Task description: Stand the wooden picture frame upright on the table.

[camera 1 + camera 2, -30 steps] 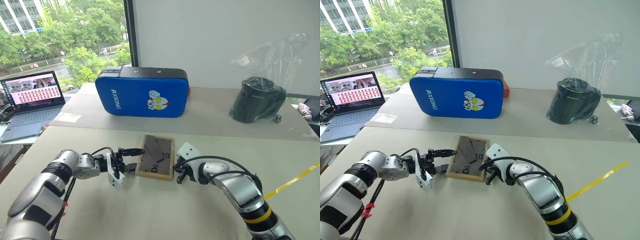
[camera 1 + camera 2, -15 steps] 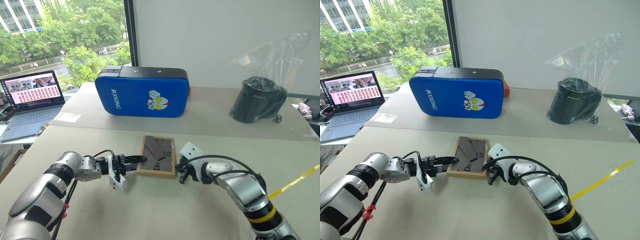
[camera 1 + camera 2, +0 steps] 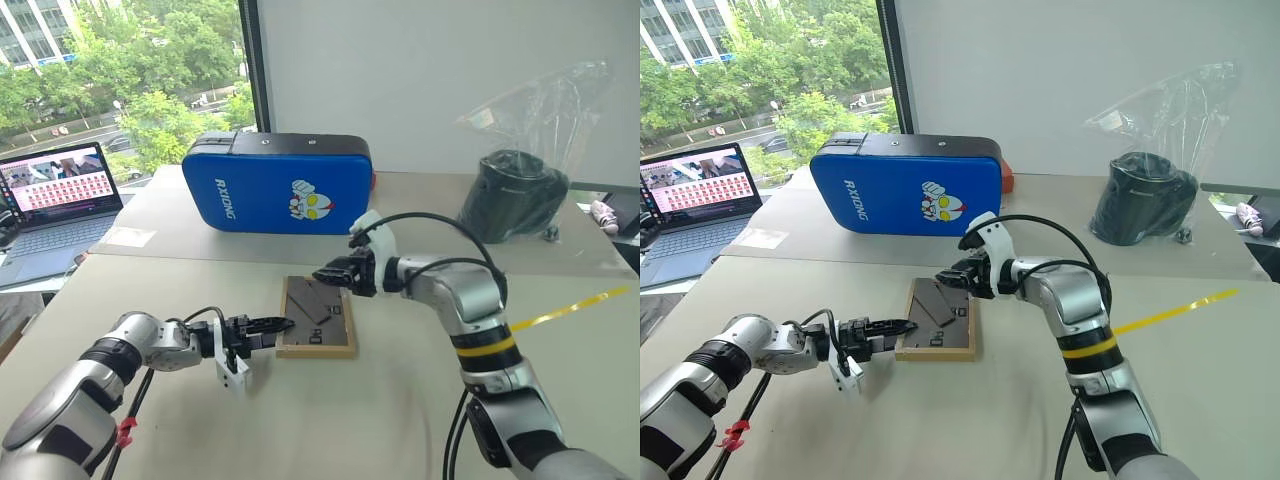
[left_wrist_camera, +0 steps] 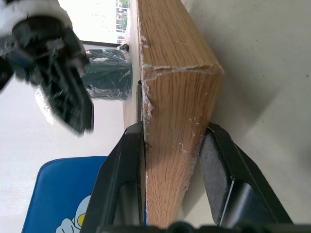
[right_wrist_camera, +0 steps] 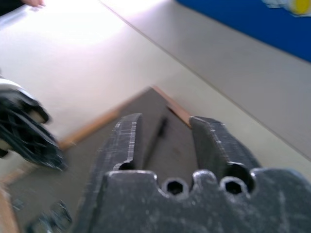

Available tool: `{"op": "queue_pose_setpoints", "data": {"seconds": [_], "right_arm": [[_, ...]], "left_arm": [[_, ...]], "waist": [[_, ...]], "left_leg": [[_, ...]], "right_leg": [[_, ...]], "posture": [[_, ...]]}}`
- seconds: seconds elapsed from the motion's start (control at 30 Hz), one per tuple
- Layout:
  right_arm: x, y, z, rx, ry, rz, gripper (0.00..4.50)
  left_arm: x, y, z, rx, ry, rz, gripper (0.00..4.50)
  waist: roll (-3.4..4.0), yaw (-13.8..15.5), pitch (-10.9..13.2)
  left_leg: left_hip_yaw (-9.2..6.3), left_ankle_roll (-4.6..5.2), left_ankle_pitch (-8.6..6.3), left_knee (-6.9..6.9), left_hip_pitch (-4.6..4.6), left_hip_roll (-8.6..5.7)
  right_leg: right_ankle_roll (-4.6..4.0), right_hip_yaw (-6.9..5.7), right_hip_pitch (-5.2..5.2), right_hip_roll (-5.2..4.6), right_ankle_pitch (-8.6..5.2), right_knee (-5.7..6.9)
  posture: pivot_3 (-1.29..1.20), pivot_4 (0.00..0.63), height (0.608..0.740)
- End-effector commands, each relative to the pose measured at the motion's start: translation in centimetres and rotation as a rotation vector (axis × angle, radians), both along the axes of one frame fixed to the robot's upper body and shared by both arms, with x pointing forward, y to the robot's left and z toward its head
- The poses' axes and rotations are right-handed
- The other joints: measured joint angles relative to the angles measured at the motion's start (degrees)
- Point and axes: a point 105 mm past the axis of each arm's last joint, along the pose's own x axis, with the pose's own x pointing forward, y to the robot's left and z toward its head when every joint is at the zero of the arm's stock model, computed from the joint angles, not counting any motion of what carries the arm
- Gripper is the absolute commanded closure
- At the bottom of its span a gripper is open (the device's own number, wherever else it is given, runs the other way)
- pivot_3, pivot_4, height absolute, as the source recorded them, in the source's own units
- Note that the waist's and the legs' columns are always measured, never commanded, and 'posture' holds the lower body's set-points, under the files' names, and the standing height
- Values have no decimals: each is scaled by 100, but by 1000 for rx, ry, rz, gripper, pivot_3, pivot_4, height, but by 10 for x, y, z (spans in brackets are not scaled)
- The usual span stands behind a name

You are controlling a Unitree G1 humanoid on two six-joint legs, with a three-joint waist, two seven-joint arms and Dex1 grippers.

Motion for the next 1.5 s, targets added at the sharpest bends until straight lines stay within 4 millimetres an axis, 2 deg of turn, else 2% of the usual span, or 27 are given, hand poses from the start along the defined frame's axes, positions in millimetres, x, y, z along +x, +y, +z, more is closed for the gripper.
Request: {"op": "queue_pose_setpoints", "data": {"seconds": [0.03, 0.1, 0.13, 0.27, 0.4, 0.5, 0.63, 0.73, 0.83, 0.93, 1.07, 1.2, 1.27, 1.37, 1.5], "right_arm": [[-2, 10, 4, 13, 34, 120, 878], [-11, 19, -1, 26, 114, 233, 147], [-14, 23, -5, 26, 145, 273, 24], [-13, 27, -31, -41, 219, 319, 24], [-13, 33, -39, -20, 278, 354, 24], [-17, 38, -41, 13, 313, 398, 24], [-5, 34, -35, 69, 320, 348, 24], [14, 17, -28, 88, 289, 245, 24], [19, 9, -30, 84, 285, 217, 24], [14, 5, -44, 47, 307, 238, 24], [-2, 13, -54, 36, 352, 312, 24], [-26, 26, -52, 67, 382, 415, 24], [-31, 30, -47, 96, 385, 433, 24], [-29, 30, -36, 142, 374, 416, 24], [-21, 17, -15, 212, 320, 386, 24]], "left_arm": [[-20, -4, -28, 55, 100, -43, 3360], [-21, -3, -28, 53, 102, -40, 3360], [-22, -3, -27, 53, 102, -39, 3360], [-26, -4, -27, 48, 107, -42, 3360], [-29, -4, -28, 42, 114, -39, 3360], [-31, -4, -29, 38, 119, -34, 3360], [-33, -5, -29, 36, 123, -30, 3360], [-35, -5, -30, 37, 131, -31, 3360], [-36, -5, -31, 39, 134, -28, 3360], [-36, -5, -32, 40, 137, -24, 3360], [-34, -6, -31, 39, 133, -18, 3360], [-32, -6, -30, 38, 128, -10, 3360], [-32, -6, -31, 37, 128, -10, 3360], [-32, -6, -31, 39, 130, -10, 3360], [-33, -6, -33, 40, 136, -9, 3360]], "waist": [[2, -15, -1], [3, -37, 0], [4, -48, 0], [6, -77, 0], [11, -97, -4], [14, -114, -6], [16, -158, -8], [16, -158, -7], [17, -153, -7], [18, -165, -7], [20, -168, -11], [32, -165, -22], [36, -164, -26], [37, -172, -26], [37, -154, -25]], "left_leg": [[0, 0, 0, -6, 1, 0], [0, 0, 0, -17, 2, 1], [0, -1, 1, -21, 2, 1], [0, -1, 1, -22, 2, 2], [1, -1, 1, -23, 5, 2], [1, -1, 1, -25, 9, 3], [1, -1, 1, -26, 12, 2], [0, -2, 2, -26, 12, 2], [-1, -2, 2, -26, 11, 2], [0, -2, 2, -33, 12, 2], [0, -2, 2, -32, 12, 2], [-1, -2, 2, -31, 13, 2], [-1, -3, 2, -30, 13, 2], [-1, -4, 3, -28, 15, 2], [-1, -5, 4, -28, 14, 2]], "right_leg": [[-1, -1, -2, 0, 0, -2], [-6, 0, -9, 0, -3, 1], [-7, 0, -12, 0, -4, 2], [-9, 0, -16, 1, -5, 9], [-10, 0, -18, 1, -5, 13], [-11, 0, -19, 1, -6, 18], [-12, 0, -19, 1, -6, 23], [-12, 0, -19, 1, -6, 27], [-13, -1, -19, 0, -6, 26], [-13, -1, -22, 0, -6, 25], [-13, 0, -21, 0, -6, 26], [-13, -1, -18, 1, -7, 27], [-12, -1, -16, 0, -7, 27], [-12, 0, -16, 1, -7, 30], [-13, -1, -17, 0, -6, 31]], "posture": [[0, 150, 740], [0, 150, 740], [0, 150, 740], [0, 150, 740], [0, 150, 740], [0, 150, 740], [0, 150, 740], [0, 150, 740], [0, 150, 740], [0, 150, 740], [0, 150, 740], [0, 150, 740], [0, 150, 740], [0, 150, 740], [0, 150, 740]]}}
